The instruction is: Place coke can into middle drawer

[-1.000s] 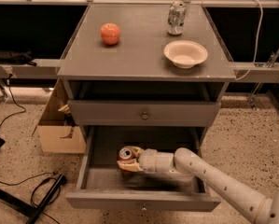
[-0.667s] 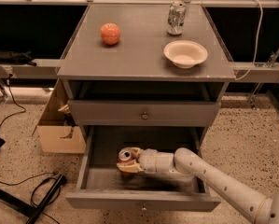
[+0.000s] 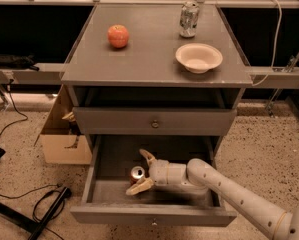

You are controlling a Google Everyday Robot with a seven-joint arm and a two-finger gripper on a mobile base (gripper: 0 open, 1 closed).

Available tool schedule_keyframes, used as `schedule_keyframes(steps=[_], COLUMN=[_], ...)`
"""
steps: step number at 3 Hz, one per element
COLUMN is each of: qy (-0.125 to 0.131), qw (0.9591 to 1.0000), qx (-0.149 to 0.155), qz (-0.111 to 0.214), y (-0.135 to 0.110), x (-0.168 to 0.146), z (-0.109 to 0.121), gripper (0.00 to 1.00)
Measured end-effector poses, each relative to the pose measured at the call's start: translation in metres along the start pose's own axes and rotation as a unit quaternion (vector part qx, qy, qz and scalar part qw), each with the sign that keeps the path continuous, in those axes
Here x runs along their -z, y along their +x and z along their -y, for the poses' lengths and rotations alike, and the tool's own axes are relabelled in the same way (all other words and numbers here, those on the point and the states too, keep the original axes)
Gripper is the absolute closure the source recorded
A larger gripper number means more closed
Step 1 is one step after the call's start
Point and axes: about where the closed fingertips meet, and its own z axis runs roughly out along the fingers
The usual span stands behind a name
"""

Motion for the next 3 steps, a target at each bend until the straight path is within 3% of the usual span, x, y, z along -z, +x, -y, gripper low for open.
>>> schedule_keyframes(steps=[1, 2, 3], qy=[-0.023, -0.048, -0.083], qw=[0.9993, 0.9968, 0.9928], qx=[0.028, 0.062, 0.072], qz=[0.008, -0.015, -0.047], y=[-0.029, -0.076, -0.124], x=[0.017, 0.045, 0.088], z=[-0.015, -0.048, -0.098], gripper=[0.00, 0.00, 0.00])
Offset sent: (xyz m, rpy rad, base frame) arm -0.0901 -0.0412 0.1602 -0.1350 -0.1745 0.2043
